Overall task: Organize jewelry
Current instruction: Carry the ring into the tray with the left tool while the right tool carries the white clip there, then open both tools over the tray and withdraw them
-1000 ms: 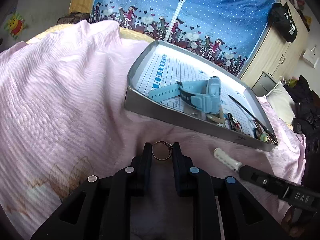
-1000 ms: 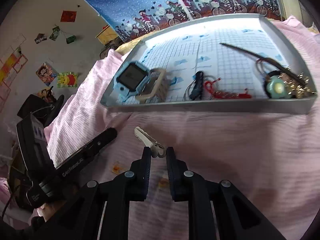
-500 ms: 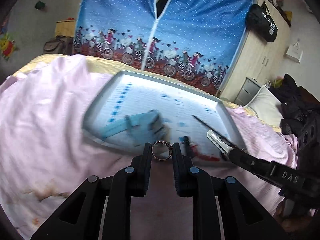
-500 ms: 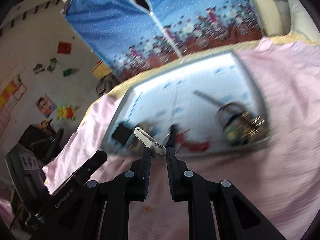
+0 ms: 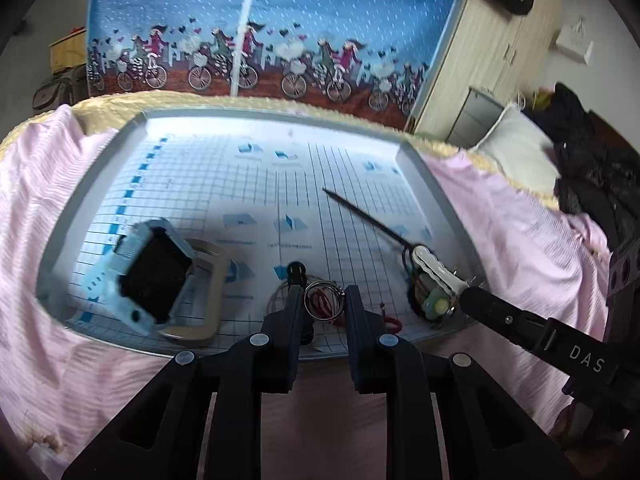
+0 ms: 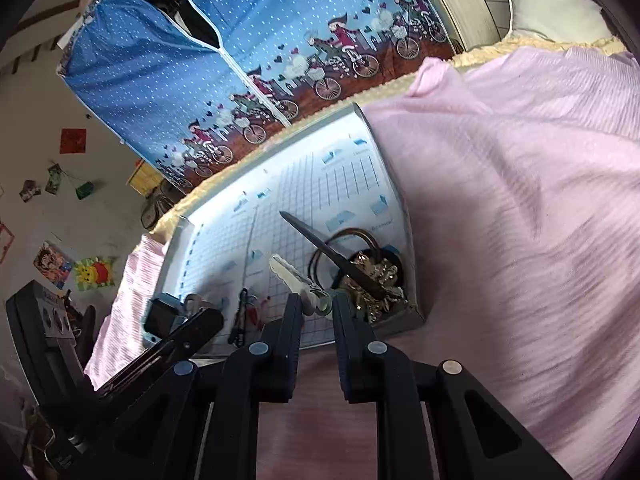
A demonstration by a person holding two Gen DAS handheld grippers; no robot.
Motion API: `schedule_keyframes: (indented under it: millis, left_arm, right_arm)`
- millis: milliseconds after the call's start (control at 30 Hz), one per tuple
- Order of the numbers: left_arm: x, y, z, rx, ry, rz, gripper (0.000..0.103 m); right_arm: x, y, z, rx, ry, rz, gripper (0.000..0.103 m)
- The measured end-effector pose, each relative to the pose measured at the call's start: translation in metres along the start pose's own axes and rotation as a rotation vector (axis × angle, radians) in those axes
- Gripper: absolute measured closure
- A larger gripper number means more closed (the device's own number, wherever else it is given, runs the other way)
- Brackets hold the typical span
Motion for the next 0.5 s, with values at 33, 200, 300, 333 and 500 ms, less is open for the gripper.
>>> schedule_keyframes:
  millis: [33, 200, 300, 333, 500]
  left_arm:
    - [0.0, -0.002, -0.004, -0.01, 0.001, -0.001, 0.086]
    - [-0.007, -0.007, -0.012, -0.045, 0.022, 0.015, 0.084]
    - [-0.01, -0.007, -0.01, -0.039, 0.026, 0.028, 0.07]
    - [-0.011, -0.005, -0.008, -0.029, 0.025, 0.032, 0.067]
    - [-0.009, 0.004, 0.008, 0.014, 0.019, 0.029, 0.047]
  right_arm:
    - [0.001, 0.0, -0.002, -0.003, -0.005, 0.004, 0.088]
    - [0.0, -0.003, -0.003, 0.002, -0.036, 0.064, 0.087]
    - [-0.001, -0.003, -0.001, 0.009, -0.057, 0.094, 0.087]
    - [-0.001, -0.003, -0.001, 0.01, -0.063, 0.102, 0.087]
    - [-0.004, 0.003, 0.013, 0.052, -0.07, 0.136, 0.086]
Point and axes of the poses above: each gripper's, at about its wrist camera, not at the fingertips, and z roughly against the way its jaws point, x to its right, y to its top, the point moved 10 cm from there along -z, roughly the way its jaws point, and after that the axes turned 6 degrees about x, right-handed, at the moved point
